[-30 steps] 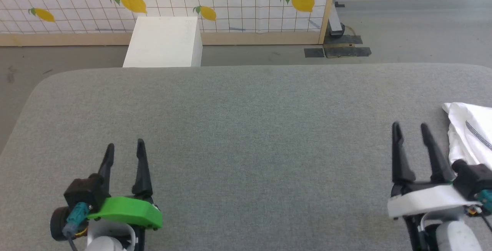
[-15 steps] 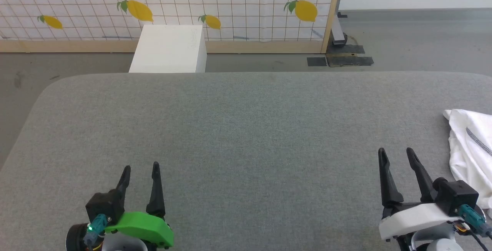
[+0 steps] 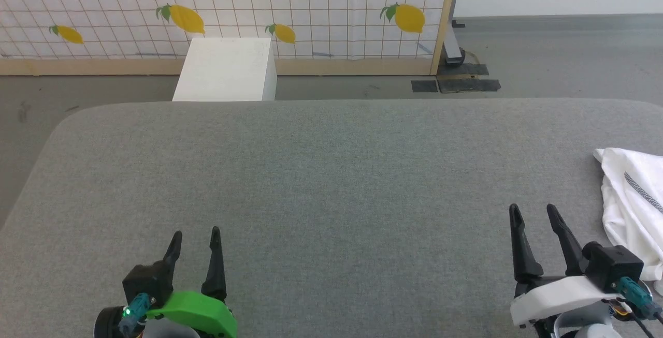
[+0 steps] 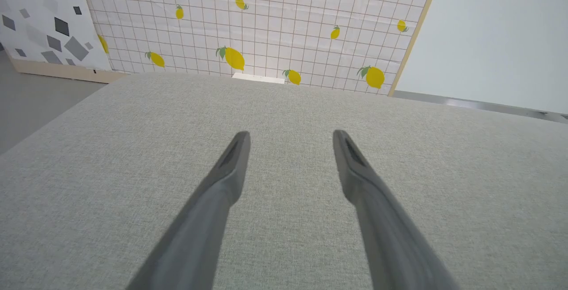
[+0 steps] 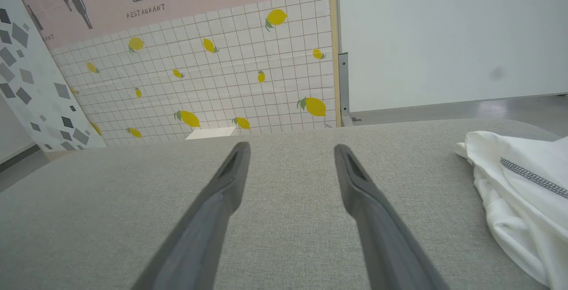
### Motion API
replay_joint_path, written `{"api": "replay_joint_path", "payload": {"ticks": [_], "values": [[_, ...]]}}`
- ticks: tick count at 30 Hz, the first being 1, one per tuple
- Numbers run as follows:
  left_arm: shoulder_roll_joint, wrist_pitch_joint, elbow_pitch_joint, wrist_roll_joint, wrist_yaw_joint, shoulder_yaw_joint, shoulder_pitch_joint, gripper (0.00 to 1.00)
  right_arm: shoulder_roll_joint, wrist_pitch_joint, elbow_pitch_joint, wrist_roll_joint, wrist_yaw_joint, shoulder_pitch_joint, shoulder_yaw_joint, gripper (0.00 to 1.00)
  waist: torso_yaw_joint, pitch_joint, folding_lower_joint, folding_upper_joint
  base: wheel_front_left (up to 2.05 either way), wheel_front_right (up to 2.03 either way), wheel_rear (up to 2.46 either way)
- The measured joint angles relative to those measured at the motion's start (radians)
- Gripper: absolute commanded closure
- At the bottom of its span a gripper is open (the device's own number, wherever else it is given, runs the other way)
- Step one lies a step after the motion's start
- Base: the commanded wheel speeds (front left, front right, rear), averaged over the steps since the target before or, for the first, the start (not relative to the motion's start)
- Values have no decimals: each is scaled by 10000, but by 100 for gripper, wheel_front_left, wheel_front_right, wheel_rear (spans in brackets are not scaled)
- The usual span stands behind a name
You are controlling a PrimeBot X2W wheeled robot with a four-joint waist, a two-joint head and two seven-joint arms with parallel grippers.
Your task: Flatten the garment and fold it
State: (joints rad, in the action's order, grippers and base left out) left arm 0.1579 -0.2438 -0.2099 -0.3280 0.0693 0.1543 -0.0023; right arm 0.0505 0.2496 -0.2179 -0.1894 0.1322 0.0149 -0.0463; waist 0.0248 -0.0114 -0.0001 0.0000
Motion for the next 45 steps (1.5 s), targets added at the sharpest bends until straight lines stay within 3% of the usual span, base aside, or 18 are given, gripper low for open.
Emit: {"api": "replay_joint_path", "payload": {"ticks": [2,3,45], "values": [[10,-2,-2,0,-81,31,-7,0,0,0,-12,-33,0,0,0,0,9,7,0,0,0,0,0],[10,6,-4,0,-81,35,-7,100,0,0,-15,-44,0,0,4,100,11,8,0,0,0,0,0],[-267,675,543,757,-207,-382,-4,100,0,-704,541,426,0,1,115,100,-65,38,0,0,0,0,0]]}}
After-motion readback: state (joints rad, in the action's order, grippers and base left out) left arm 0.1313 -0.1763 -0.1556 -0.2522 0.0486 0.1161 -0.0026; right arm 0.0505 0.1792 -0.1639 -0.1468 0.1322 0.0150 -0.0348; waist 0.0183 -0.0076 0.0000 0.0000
